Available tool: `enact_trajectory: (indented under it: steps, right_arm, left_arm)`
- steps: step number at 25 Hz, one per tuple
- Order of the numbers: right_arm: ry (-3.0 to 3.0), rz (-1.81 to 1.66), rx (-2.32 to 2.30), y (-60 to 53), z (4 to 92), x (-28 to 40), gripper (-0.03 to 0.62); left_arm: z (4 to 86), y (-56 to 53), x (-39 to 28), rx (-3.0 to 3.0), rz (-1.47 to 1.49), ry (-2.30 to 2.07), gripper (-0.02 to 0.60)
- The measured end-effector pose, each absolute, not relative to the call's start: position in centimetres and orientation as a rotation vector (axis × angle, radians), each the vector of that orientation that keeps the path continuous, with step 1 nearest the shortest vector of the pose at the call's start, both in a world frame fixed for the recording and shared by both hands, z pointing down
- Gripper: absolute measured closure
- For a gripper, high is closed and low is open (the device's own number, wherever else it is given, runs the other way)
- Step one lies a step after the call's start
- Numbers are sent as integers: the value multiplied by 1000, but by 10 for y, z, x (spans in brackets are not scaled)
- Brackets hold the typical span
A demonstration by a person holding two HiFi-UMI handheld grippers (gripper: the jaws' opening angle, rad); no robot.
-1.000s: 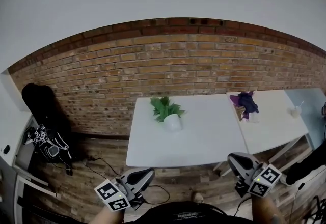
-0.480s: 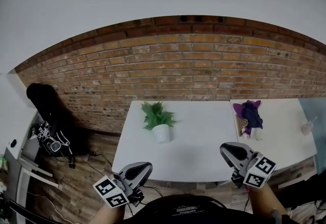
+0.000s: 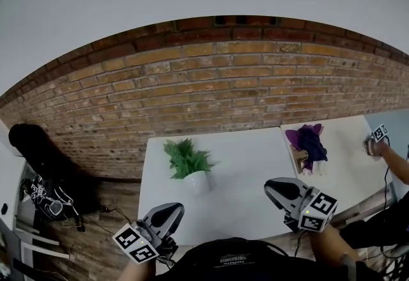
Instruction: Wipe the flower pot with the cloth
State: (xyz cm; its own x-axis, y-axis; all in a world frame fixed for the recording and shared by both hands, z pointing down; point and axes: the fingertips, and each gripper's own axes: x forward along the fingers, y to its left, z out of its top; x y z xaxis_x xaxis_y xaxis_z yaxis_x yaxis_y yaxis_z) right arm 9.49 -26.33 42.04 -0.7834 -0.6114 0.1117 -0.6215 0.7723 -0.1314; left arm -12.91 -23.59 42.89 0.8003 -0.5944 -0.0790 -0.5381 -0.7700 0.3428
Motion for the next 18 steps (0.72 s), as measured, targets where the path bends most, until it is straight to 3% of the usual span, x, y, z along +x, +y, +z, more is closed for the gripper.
enact_trajectory:
  steps: [8, 14, 18]
  right_arm:
    - [-2758, 197, 1102, -336, 426, 59, 591]
    - [-2579, 146, 998, -375, 460, 105, 582]
    - [-2433, 142, 874, -401, 510, 178, 456]
  left_arm:
    - [440, -319, -179, 2707, -206, -683, 584]
    - [455, -363, -152, 2684, -163, -640, 584]
    - [462, -379, -107, 2655, -127, -658, 584]
